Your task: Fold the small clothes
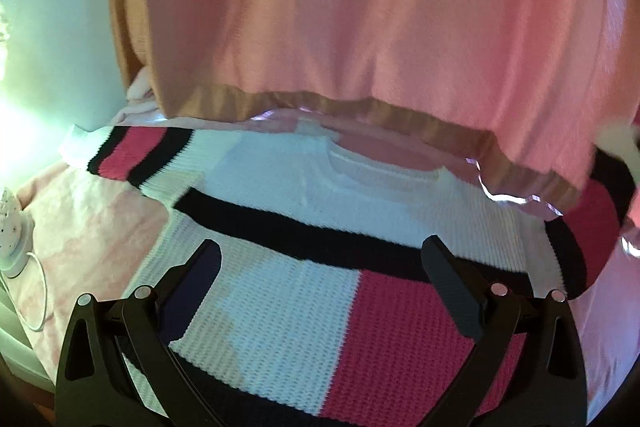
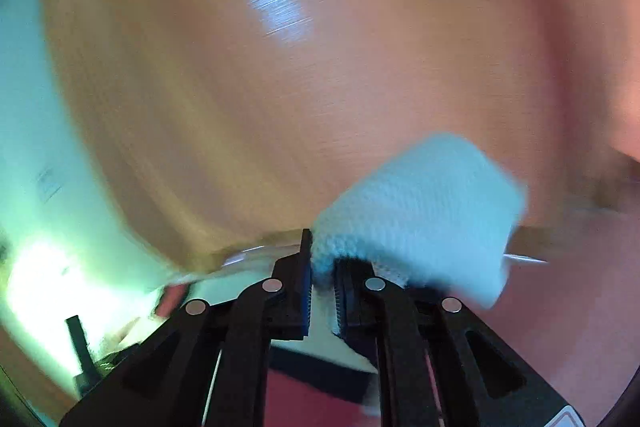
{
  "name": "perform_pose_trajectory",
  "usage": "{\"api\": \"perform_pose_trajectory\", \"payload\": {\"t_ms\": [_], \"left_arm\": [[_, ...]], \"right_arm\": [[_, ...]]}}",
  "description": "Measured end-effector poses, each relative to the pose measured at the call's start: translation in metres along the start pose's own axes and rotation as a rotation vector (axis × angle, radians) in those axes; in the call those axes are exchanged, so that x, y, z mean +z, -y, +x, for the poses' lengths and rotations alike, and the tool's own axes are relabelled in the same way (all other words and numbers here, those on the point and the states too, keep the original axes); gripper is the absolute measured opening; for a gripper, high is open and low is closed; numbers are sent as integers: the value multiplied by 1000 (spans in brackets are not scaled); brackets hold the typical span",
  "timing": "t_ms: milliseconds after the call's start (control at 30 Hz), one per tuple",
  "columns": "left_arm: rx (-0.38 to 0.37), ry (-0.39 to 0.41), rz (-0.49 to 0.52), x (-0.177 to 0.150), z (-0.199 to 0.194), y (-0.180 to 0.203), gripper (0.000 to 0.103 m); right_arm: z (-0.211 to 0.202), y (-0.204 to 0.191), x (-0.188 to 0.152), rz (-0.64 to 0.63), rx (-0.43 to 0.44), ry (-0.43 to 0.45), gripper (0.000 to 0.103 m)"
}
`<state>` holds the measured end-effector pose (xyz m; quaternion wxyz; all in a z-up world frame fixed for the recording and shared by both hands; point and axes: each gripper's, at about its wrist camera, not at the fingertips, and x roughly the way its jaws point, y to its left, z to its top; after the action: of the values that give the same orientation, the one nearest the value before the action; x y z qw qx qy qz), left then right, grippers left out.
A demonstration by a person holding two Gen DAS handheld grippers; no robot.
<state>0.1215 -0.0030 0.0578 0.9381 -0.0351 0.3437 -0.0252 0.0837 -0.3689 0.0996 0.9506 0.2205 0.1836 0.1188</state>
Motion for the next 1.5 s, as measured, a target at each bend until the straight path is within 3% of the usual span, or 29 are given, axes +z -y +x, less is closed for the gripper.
{"api": "perform_pose_trajectory", "payload": {"t_ms": [33, 100, 200, 233, 267, 300, 400, 533, 667, 733, 767, 800, 833, 900, 933, 967, 1000, 1100, 1167, 1267, 1367, 1400, 1433, 1500], "left_arm": [[3, 6, -5, 2, -1, -6, 98], [6, 8, -10, 5, -2, -20, 98], [6, -13, -18, 9, 4, -39, 98], [4, -17, -23, 10, 6, -44, 98], [-6, -26, -19, 12, 11, -49, 98], [-11, -33, -14, 14, 16, -52, 98], [-53, -88, 5, 16, 39, -51, 98], [-132, -210, -23, 15, 90, -34, 98], [-118, -283, -62, 10, 139, -18, 97], [-118, -325, -98, 5, 160, -17, 91], [-121, -350, -109, 3, 168, -16, 80], [-124, -375, -119, 2, 177, -16, 70], [-107, -372, -121, 3, 179, -17, 68], [-79, -338, -119, 5, 180, -17, 49], [-68, -337, -123, 6, 180, -17, 42], [-75, -331, -141, 7, 179, -20, 24], [-86, -329, -157, 9, 179, -23, 13], [-75, -318, -195, 15, 174, -37, 3], [-68, -313, -194, 16, 174, -41, 0], [-50, -353, -195, 11, 183, -49, 0], [-97, -351, -218, 14, 178, -47, 1], [-120, -340, -227, 15, 176, -45, 7], [-144, -342, -238, 16, 174, -43, 13], [-150, -367, -266, 12, 177, -40, 58]], "right_arm": [[28, -31, -4, -28, 59, -37, 16], [68, -78, -17, -91, 94, -81, 29], [77, -118, -30, -179, 80, -90, 37], [70, -119, -33, -195, 64, -83, 49], [54, -116, -36, -216, 7, -67, 64], [41, -108, -41, -232, -47, -57, 69], [15, -71, -65, -270, -217, -98, 72], [20, -2, -119, -214, -413, -248, 73], [55, 44, -150, -168, -476, -382, 73], [55, 56, -160, -152, -473, -386, 73], [59, 54, -166, -141, -475, -379, 73], [66, 58, -165, -111, -456, -366, 72], [74, 56, -162, -82, -434, -354, 67], [86, 66, -165, -19, -410, -373, 43], [89, 65, -169, -3, -407, -389, 22], [92, 67, -171, 10, -405, -398, 17], [88, 65, -169, 14, -391, -380, 12], [66, 51, -147, 29, -357, -303, 11], [45, 42, -135, -5, -379, -247, 10], [46, 59, -143, -17, -462, -298, 10], [53, 78, -156, 20, -489, -362, 10], [54, 76, -156, 5, -501, -354, 10], [56, 73, -157, -1, -499, -355, 11], [65, 68, -159, -3, -474, -380, 14]]}}
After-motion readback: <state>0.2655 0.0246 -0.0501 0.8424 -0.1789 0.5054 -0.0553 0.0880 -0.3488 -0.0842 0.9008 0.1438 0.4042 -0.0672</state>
